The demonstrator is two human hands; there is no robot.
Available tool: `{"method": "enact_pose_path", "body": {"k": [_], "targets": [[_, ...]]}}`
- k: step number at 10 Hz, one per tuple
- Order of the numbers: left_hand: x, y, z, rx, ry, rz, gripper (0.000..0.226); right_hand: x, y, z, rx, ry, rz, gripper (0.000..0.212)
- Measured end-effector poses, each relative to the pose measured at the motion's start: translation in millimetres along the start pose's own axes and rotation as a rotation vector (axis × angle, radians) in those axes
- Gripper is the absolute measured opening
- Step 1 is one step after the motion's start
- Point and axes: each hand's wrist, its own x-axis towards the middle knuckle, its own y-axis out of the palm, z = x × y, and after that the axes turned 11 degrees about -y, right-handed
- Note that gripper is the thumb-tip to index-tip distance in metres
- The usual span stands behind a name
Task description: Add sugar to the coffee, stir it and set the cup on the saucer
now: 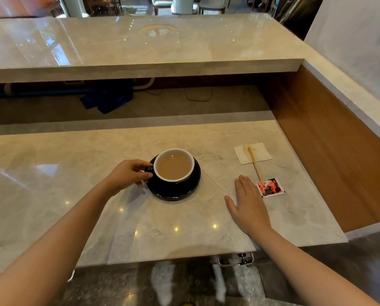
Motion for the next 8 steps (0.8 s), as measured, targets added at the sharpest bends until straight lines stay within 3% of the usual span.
{"method": "enact_pose_path", "body": {"k": [2,4,7,8], "targets": [[-12.7,8.6,1.6,-0.229,-0.020,-0.061,0.024,-2.8,-5.6,4.7,0.017,-0.017,-0.097,0.038],[-18.5,15.6,-2.9,-0.306,-0.052,-0.120,0.020,-2.3,-6.3,3.7,-0.005,-0.026,-0.116,0.033],[-23.8,17.9,-4.8,-0.293,-0.073,-0.140,0.029,-1.1,-7.3,3.9,-0.011,-0.016,-0.089,0.034],[-31.1,15.9,-3.6,-0.267,-0.096,-0.258,0.033,-6.1,-10.2,0.6,0.024,-0.039,-0.134,0.023]]}}
